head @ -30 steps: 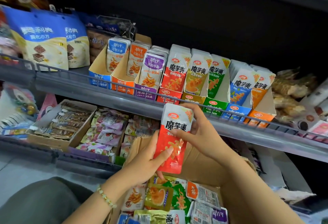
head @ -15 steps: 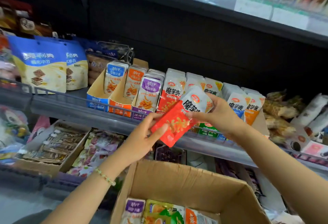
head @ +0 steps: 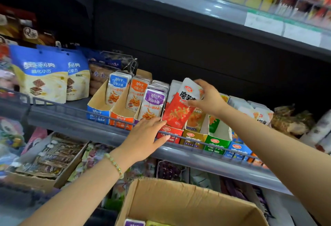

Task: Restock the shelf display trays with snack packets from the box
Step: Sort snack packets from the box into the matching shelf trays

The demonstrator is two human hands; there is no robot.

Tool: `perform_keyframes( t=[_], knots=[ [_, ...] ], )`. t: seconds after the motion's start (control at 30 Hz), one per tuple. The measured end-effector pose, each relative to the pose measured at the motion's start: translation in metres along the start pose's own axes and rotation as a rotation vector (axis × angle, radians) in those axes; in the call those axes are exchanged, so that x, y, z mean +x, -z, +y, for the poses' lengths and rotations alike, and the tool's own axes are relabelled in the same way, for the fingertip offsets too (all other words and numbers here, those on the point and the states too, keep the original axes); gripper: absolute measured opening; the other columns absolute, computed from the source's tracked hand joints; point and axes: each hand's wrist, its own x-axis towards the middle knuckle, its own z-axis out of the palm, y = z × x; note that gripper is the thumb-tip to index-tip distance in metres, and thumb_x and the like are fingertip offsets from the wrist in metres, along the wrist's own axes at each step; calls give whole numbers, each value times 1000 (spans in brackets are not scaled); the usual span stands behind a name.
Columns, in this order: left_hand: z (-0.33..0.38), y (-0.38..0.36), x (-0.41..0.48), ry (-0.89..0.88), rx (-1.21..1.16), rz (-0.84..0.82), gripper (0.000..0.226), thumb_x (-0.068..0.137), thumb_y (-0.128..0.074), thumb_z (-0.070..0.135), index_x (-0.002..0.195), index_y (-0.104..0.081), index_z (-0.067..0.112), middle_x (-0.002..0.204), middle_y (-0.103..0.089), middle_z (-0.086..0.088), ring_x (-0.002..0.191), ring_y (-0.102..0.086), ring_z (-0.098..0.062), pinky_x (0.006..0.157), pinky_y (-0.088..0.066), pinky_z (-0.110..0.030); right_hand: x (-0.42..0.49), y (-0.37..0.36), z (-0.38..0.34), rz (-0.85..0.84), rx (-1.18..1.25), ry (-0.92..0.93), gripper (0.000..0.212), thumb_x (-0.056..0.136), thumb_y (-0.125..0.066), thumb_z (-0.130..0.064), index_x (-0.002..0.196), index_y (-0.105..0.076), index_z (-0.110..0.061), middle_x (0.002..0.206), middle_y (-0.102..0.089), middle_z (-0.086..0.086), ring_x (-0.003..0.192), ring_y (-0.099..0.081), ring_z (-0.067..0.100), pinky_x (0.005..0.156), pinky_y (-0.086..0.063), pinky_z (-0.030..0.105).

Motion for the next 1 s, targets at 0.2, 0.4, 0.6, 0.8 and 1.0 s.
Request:
perform_keyframes(
  t=[0.2, 0.4, 0.6, 0.8, 1.0],
  knots=[
    [-3, -1, 0, -5, -2, -9, 61, 97, -30, 55, 151, -20, 29, 158, -17, 7, 145, -14, -14, 119, -11, -33, 11, -31, 1, -100, -374, 160, 78, 77, -80, -25, 142, -38, -25, 136, -49, 3, 120, -49, 20, 93, -44, 31],
    [-2, -2, -1, -7, -20, -13, 61, 97, -29, 55, 151, -19, 29, 158, -17, 8, 145, -13, -14, 118, -7, -32, 13, -34, 12, -159, -442, 106, 93, 80, -76, -34, 153, -17, -26, 156, -29, 0, 140, -32, 19, 109, -34, 33],
    [1, -8, -9, -10, -22, 20, 65, 95, -29, 56, 152, -13, 28, 159, -12, 8, 146, -3, -11, 118, -1, -32, -3, -22, 9, -119, -363, 115, 86, 83, -73, -31, 152, -21, -26, 157, -27, -2, 142, -30, 18, 111, -30, 30],
    [24, -15, -45, -89, -166, 68, 55, 94, -31, 59, 142, -35, 32, 148, -29, 17, 139, -18, -2, 115, -15, -26, -77, 4, 19, -135, 53, 38, 57, 86, -67, -34, 139, -45, -27, 138, -53, -6, 123, -52, 6, 108, -40, 28],
    [53, -57, -84, -81, -230, -238, 42, 95, -35, 54, 125, -54, 32, 126, -52, 19, 116, -46, 0, 95, -39, -23, -201, -22, 87, -588, 293, -275, 27, 84, -68, -30, 108, -67, -18, 104, -72, 9, 91, -64, 9, 92, -49, 27]
  ],
)
